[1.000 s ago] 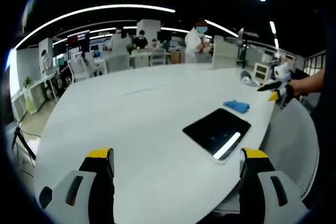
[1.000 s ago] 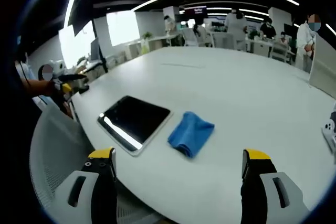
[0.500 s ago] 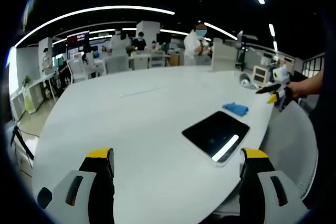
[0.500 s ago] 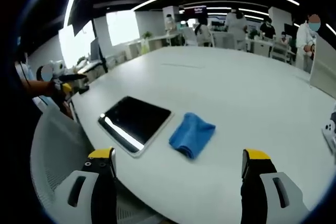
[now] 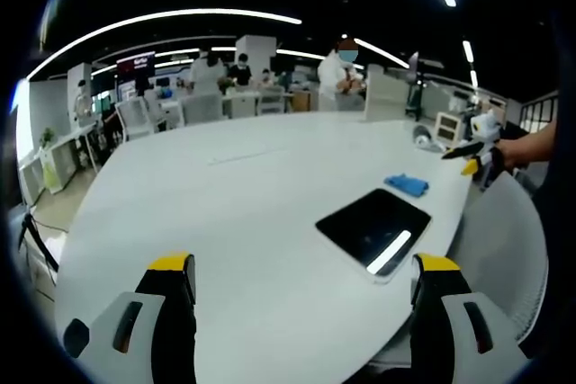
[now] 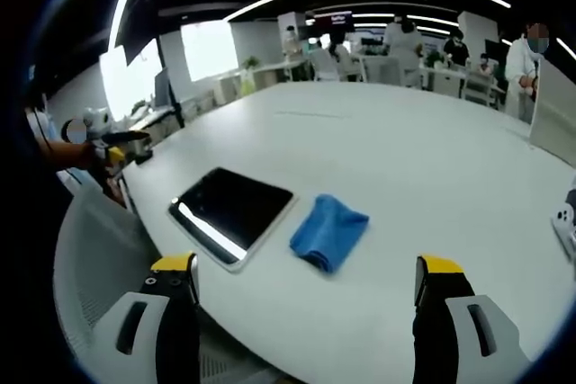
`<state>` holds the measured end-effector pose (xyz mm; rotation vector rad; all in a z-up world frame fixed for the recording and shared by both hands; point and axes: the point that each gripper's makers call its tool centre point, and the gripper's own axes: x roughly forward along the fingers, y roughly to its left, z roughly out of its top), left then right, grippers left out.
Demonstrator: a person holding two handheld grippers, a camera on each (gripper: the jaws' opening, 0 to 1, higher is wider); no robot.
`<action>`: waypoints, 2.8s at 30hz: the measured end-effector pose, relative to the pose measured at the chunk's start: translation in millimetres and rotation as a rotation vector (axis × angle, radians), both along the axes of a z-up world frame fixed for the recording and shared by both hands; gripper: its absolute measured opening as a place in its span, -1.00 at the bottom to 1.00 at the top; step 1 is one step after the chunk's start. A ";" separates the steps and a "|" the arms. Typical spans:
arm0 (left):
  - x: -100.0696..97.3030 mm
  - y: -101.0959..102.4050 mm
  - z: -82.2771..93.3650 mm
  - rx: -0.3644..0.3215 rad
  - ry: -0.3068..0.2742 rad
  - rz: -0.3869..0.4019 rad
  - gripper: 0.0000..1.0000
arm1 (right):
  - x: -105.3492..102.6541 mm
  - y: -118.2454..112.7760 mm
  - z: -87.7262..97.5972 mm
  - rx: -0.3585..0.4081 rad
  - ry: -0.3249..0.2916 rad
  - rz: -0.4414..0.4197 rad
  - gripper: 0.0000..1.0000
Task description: Wipe the mirror surface with the cleaning cloth until all visible marks leave the cleaned area.
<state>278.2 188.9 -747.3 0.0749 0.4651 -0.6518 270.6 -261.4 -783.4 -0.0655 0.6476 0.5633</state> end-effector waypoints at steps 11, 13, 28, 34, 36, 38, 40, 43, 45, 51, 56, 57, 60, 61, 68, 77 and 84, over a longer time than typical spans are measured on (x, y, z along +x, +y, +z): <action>0.7 2.5 -0.1 -0.005 0.001 0.003 1.00 | 2.7 -0.4 0.4 0.009 0.006 -0.027 1.00; 0.2 2.4 -0.1 -0.009 0.002 0.004 1.00 | 2.1 -0.1 0.2 0.005 0.006 -0.024 1.00; -0.7 7.5 0.6 -0.023 0.002 0.015 1.00 | 4.3 3.6 4.0 0.014 0.005 -0.040 1.00; -1.4 8.9 2.7 -0.027 0.001 0.015 1.00 | 25.1 10.4 13.7 -0.069 0.030 -0.061 0.99; -1.5 9.5 2.1 -0.031 0.002 0.016 1.00 | 37.2 8.2 13.0 -0.125 0.066 -0.089 0.91; -2.0 9.0 1.9 -0.033 0.002 0.017 1.00 | 54.5 13.7 11.9 -0.123 0.080 -0.105 0.87; -3.0 7.5 1.6 -0.037 0.003 0.015 1.00 | 65.0 15.2 4.0 -0.103 0.130 -0.153 0.85; -5.1 5.1 0.0 -0.040 0.008 0.012 1.00 | 83.9 15.1 -13.8 -0.107 0.179 -0.207 0.56; -6.0 4.8 0.7 -0.044 0.007 0.012 1.00 | 91.0 16.0 -29.3 -0.115 0.198 -0.215 0.36; -6.4 12.9 2.8 -0.051 0.005 0.025 1.00 | 95.1 28.6 -62.6 -0.098 0.249 -0.254 -0.28; -5.3 19.8 1.6 -0.049 0.010 0.032 1.00 | 91.2 33.3 -83.9 -0.143 0.287 -0.261 -0.55; -5.1 20.3 1.3 -0.048 0.010 0.032 1.00 | 91.1 32.6 -86.5 -0.154 0.286 -0.267 -0.57; -5.2 19.4 1.5 -0.042 0.013 0.028 1.00 | 92.6 31.7 -92.8 -0.179 0.276 -0.278 -0.65; -5.0 19.2 1.2 -0.042 0.014 0.027 1.00 | 95.1 28.5 -91.6 -0.205 0.250 -0.282 -0.69; -4.1 15.7 1.2 -0.043 0.015 0.020 1.00 | 101.5 27.6 -87.5 -0.147 0.265 -0.340 -0.54; -4.2 9.7 -0.4 -0.042 0.014 0.019 1.00 | 100.2 28.0 -91.7 -0.221 0.274 -0.330 -0.96; -3.8 8.0 2.9 -0.043 0.007 0.015 1.00 | 100.5 34.0 -81.0 -0.084 0.370 -0.393 -0.99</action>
